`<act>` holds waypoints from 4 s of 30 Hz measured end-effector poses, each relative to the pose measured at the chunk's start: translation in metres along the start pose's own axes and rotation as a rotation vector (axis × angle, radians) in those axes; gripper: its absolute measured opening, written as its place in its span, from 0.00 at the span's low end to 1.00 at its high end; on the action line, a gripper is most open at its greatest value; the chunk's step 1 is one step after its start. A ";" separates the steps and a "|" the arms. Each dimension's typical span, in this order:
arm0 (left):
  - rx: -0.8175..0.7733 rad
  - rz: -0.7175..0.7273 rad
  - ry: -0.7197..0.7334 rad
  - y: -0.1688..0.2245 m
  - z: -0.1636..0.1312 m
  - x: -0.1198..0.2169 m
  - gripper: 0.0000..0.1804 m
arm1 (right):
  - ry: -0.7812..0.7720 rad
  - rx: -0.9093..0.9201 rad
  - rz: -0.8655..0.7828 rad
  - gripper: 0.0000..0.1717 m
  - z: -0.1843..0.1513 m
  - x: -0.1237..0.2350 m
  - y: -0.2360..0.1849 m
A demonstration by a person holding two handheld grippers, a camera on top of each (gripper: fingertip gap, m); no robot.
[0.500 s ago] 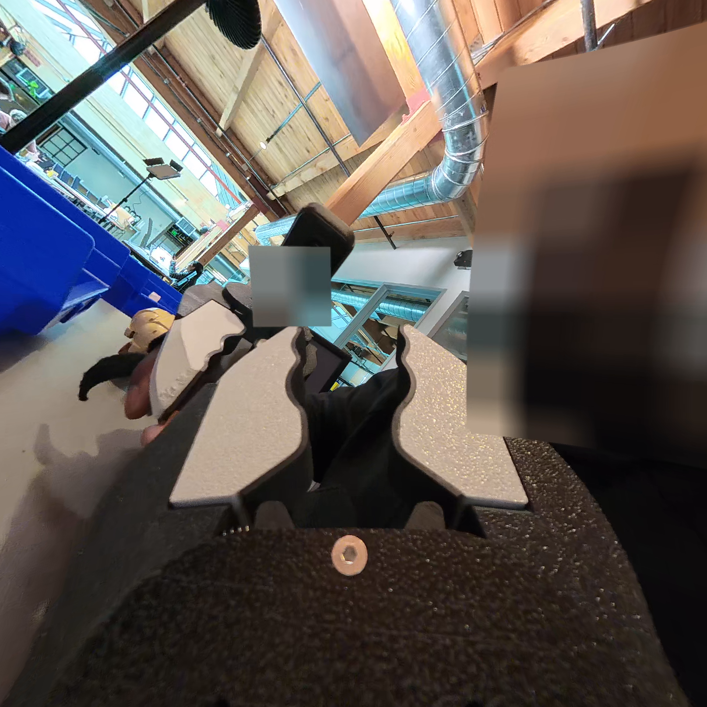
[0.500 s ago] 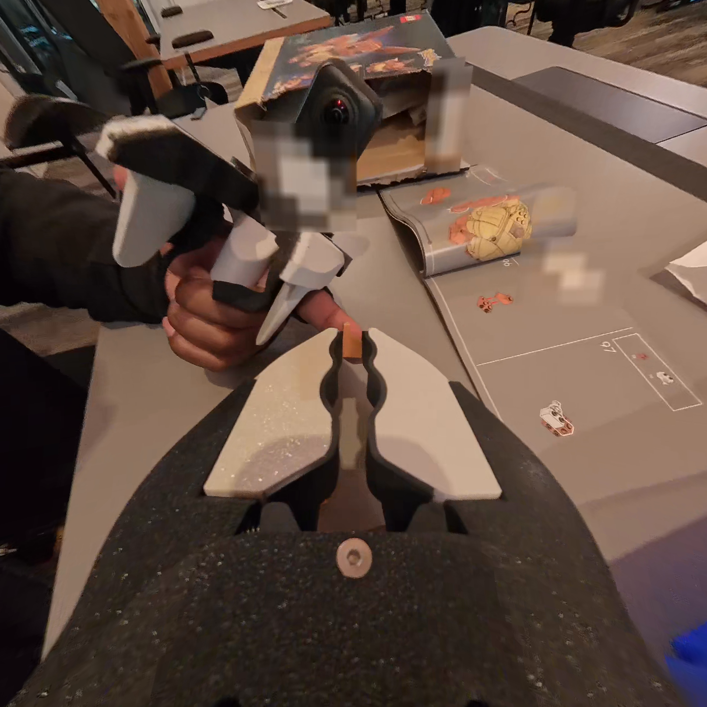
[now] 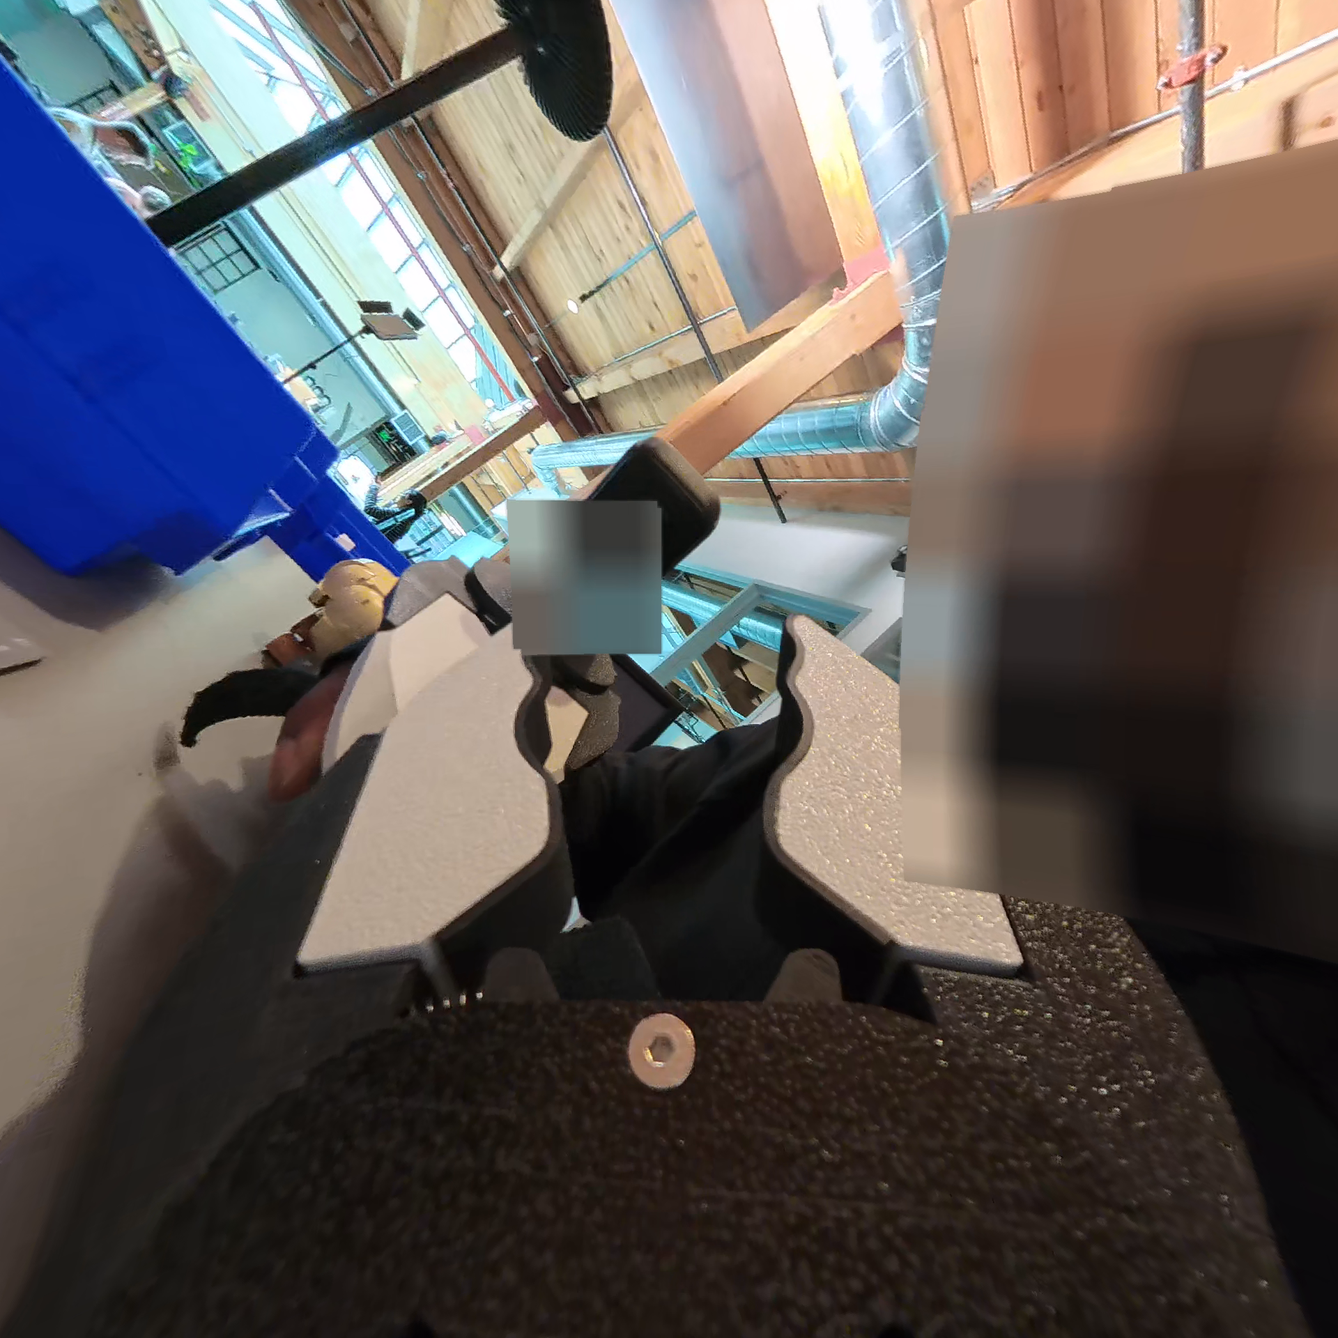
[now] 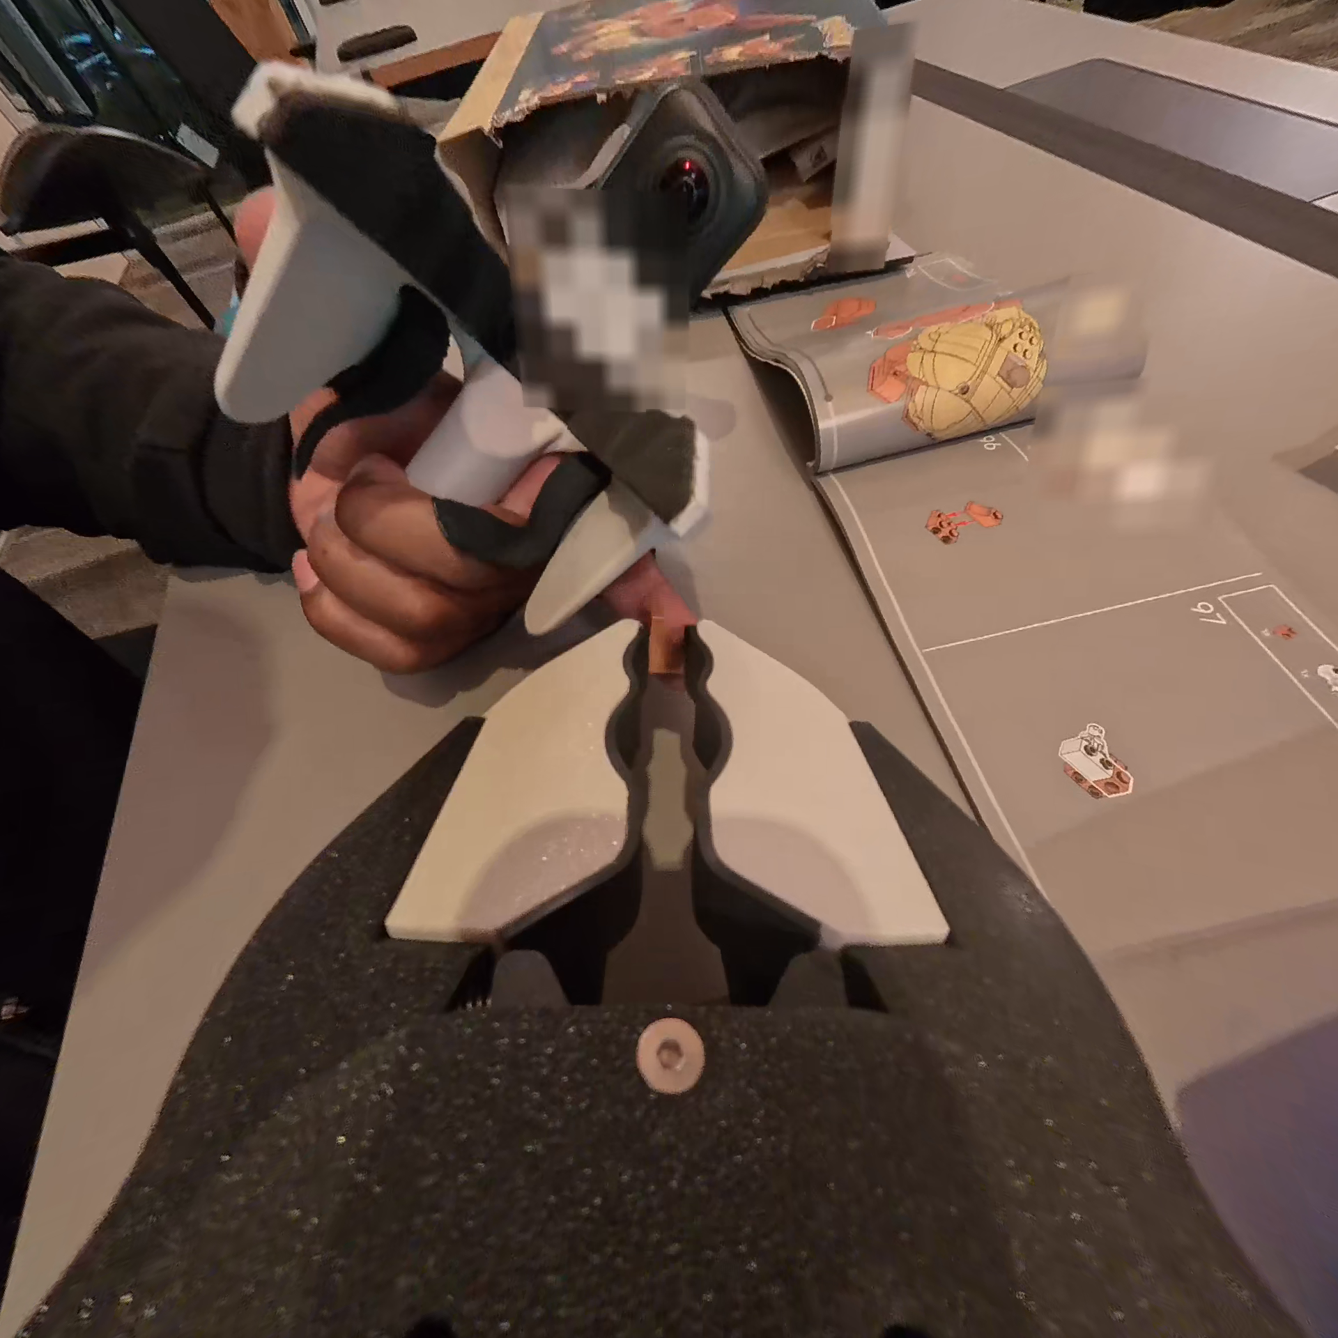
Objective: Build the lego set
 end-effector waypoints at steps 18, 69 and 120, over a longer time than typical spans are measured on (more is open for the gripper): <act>-0.232 0.454 -0.191 -0.014 -0.003 0.005 0.07 | 0.043 0.305 0.001 0.05 -0.002 -0.006 -0.028; -0.476 0.637 -0.621 -0.021 -0.011 0.015 0.09 | -0.398 0.061 -0.109 0.17 -0.046 0.026 -0.027; -0.697 0.653 -0.202 0.082 -0.006 0.065 0.09 | -0.460 0.129 -0.293 0.17 -0.036 -0.018 -0.077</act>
Point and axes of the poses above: each gripper's, where its closed fingertips meet, x back along the fingers, z out of its top, y = z × x across the jaws, the point moved 7 cm from there along x, back along the fingers, and after that the axes turned 8 degrees about -x, right-handed, at the moved point
